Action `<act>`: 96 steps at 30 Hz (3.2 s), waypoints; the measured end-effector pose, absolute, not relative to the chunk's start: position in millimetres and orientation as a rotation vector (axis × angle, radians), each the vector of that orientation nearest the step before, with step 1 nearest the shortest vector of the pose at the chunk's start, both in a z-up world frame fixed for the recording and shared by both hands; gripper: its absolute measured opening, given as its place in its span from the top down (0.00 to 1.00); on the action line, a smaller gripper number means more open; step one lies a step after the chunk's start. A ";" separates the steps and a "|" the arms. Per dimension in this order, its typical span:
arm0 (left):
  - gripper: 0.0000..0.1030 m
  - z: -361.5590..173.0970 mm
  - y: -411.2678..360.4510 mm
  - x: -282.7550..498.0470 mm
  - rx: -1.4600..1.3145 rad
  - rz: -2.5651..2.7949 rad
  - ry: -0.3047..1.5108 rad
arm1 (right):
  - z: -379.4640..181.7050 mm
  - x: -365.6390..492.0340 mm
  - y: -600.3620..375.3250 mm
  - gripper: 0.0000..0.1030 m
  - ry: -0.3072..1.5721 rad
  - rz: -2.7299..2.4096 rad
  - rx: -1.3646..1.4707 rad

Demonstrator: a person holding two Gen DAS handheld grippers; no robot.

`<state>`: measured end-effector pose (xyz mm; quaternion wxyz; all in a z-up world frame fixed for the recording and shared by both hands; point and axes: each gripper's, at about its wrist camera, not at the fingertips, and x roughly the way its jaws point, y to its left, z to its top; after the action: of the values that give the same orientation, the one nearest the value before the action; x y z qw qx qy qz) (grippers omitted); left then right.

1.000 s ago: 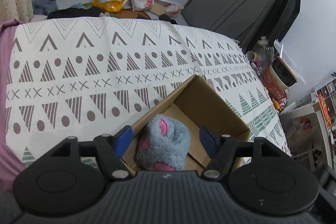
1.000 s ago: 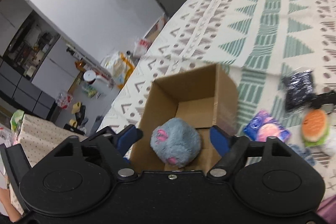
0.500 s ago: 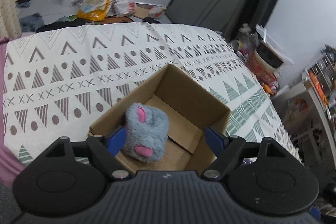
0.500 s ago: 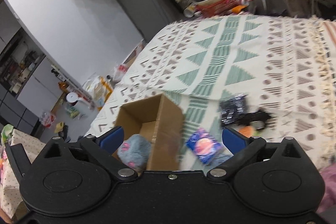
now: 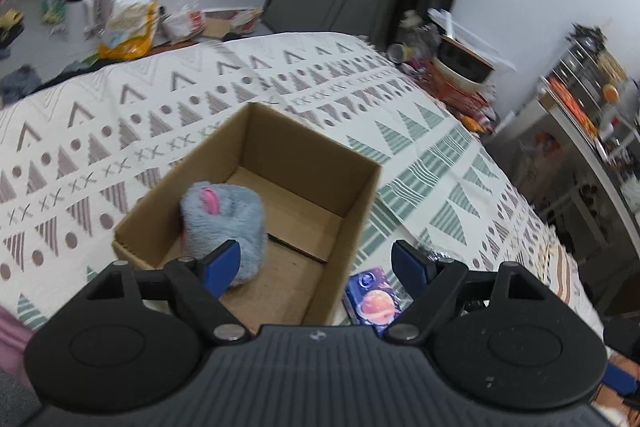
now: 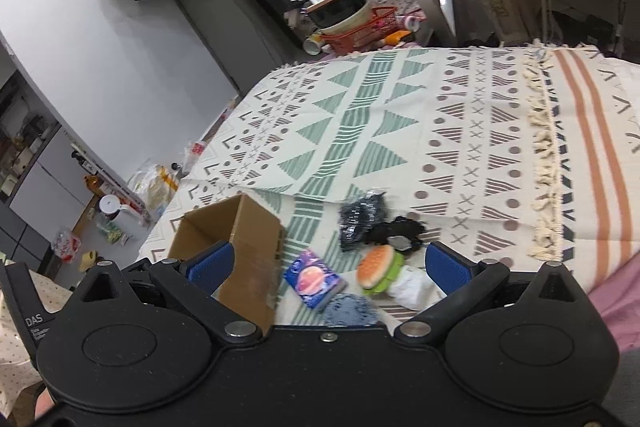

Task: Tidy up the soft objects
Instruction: 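Move the right tool back to the white wrapped item beside the burger, then grasp the white wrapped item with the right tool while the left tool grasps the denim plush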

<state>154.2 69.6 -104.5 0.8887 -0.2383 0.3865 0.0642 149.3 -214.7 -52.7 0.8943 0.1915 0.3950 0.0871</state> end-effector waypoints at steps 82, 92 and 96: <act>0.81 -187.8 -64.8 194.9 -0.323 -0.111 1.078 | -209.1 226.1 -260.2 0.60 1.190 0.102 0.668; 0.81 -159.4 -51.6 181.8 -0.350 -0.145 0.988 | -181.3 207.7 -258.4 0.60 1.094 0.079 0.626; 0.81 -150.9 -43.5 178.1 -0.370 -0.144 0.960 | -167.8 199.4 -256.4 0.60 1.051 0.085 0.597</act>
<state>178.1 -43.5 -150.9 0.8681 -0.1769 0.4586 -0.0687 199.4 -256.4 -167.8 0.8219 0.2806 0.4941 0.0397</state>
